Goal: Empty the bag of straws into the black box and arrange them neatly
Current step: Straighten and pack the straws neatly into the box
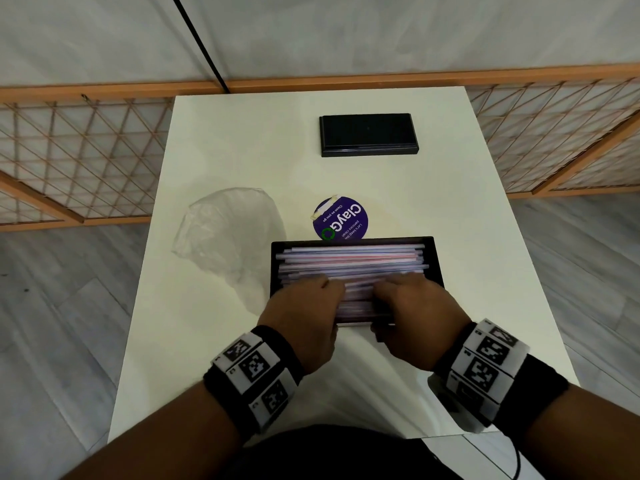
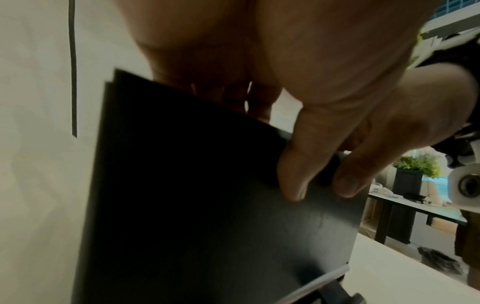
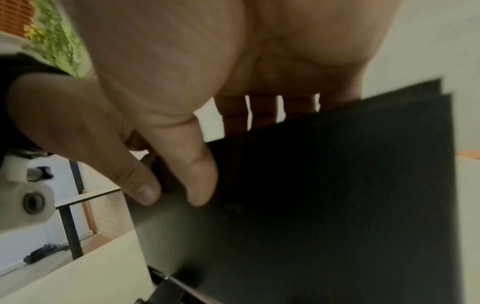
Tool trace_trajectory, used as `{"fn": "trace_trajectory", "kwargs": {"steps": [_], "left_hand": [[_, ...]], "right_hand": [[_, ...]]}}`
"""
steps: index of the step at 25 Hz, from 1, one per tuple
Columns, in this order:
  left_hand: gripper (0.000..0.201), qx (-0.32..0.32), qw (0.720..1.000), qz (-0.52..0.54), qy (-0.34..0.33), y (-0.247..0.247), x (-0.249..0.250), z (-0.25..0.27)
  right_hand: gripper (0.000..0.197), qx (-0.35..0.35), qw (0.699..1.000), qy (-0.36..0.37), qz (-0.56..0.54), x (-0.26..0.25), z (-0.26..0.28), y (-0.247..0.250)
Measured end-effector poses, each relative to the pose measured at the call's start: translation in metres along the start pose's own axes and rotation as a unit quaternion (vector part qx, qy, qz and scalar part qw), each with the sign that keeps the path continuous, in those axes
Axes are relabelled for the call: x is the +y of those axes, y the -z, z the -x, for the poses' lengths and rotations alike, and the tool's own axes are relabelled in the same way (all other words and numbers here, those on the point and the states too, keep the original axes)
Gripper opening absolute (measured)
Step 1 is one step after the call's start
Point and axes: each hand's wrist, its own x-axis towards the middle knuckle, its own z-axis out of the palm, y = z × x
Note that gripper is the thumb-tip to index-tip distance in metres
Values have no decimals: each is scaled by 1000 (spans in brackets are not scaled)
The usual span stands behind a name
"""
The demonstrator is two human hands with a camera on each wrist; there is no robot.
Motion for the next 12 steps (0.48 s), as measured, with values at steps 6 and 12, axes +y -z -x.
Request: {"fn": "trace_trajectory", "kwargs": {"steps": [6,12], "left_hand": [[31,-105,991,-70,32,-18,-6,-7],[31,-31,998,-45,-8,-18,-8,-2]], "right_hand": [[27,-104,993,-30,47,-2,-5,-8],[29,-64,996,-9,58,-2,-3,-10]]}}
